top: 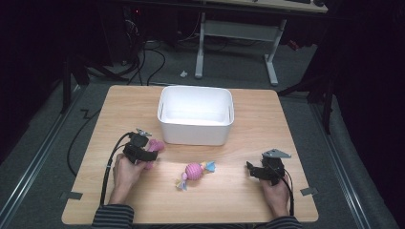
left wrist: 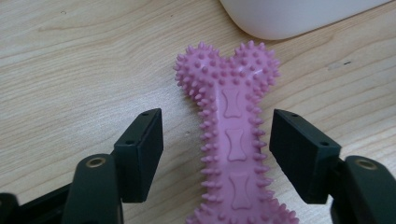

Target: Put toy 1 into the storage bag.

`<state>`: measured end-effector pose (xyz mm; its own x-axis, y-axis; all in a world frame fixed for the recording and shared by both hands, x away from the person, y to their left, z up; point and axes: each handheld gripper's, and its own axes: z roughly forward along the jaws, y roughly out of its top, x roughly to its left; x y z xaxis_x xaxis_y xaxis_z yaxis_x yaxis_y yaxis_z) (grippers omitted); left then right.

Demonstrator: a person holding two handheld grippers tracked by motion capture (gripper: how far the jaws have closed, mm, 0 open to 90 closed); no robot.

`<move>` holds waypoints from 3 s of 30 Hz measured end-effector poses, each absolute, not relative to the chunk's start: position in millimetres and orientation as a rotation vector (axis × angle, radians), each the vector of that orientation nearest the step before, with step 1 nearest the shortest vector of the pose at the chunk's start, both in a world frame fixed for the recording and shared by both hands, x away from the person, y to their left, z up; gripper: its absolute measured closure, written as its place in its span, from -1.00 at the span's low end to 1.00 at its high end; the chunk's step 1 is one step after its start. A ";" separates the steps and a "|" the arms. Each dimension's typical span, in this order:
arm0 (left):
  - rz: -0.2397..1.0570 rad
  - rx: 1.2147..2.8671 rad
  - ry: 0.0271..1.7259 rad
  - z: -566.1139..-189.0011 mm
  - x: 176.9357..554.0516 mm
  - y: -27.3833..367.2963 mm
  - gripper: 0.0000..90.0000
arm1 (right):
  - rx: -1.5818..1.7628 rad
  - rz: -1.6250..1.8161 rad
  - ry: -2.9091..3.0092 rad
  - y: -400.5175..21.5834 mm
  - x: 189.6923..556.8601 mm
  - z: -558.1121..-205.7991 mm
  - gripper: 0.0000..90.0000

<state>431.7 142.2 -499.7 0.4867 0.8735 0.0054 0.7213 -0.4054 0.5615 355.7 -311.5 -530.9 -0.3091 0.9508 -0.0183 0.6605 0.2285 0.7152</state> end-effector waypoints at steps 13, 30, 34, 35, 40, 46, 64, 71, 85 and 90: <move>0.380 2.254 1.322 -504.4 433.8 141.1 0.00 | 1.479 0.848 2.052 -311.5 355.5 -530.9 -0.47; 0.389 2.275 1.292 -505.0 431.3 136.5 0.29 | 1.474 0.850 2.056 -311.4 355.2 -531.0 -0.47; 0.404 2.281 1.270 -504.2 426.9 136.1 0.31 | 1.474 0.851 2.056 -311.4 355.3 -531.0 -0.47; 0.404 2.281 1.270 -504.2 426.9 136.1 0.31 | 1.472 0.850 2.057 -311.5 355.3 -531.0 -0.47; 0.420 2.261 1.259 -498.3 421.0 142.3 0.31 | 1.474 0.850 2.056 -311.4 355.2 -530.9 -0.47; 0.415 2.242 1.237 -490.4 414.8 146.5 0.32 | 1.472 0.851 2.057 -311.5 355.3 -531.0 -0.47; 0.374 2.215 1.112 -455.9 392.2 145.7 0.32 | 1.472 0.851 2.057 -311.2 355.1 -531.0 -0.47; 0.347 2.168 1.091 -443.0 389.1 149.0 0.32 | 1.472 0.851 2.057 -311.2 355.1 -531.0 -0.47; 0.304 2.089 1.039 -416.3 383.6 158.8 0.32 | 1.476 0.850 2.056 -310.9 355.3 -530.9 -0.47; 0.299 2.063 1.019 -406.2 383.4 160.9 0.32 | 1.478 0.850 2.055 -310.8 355.3 -530.9 -0.47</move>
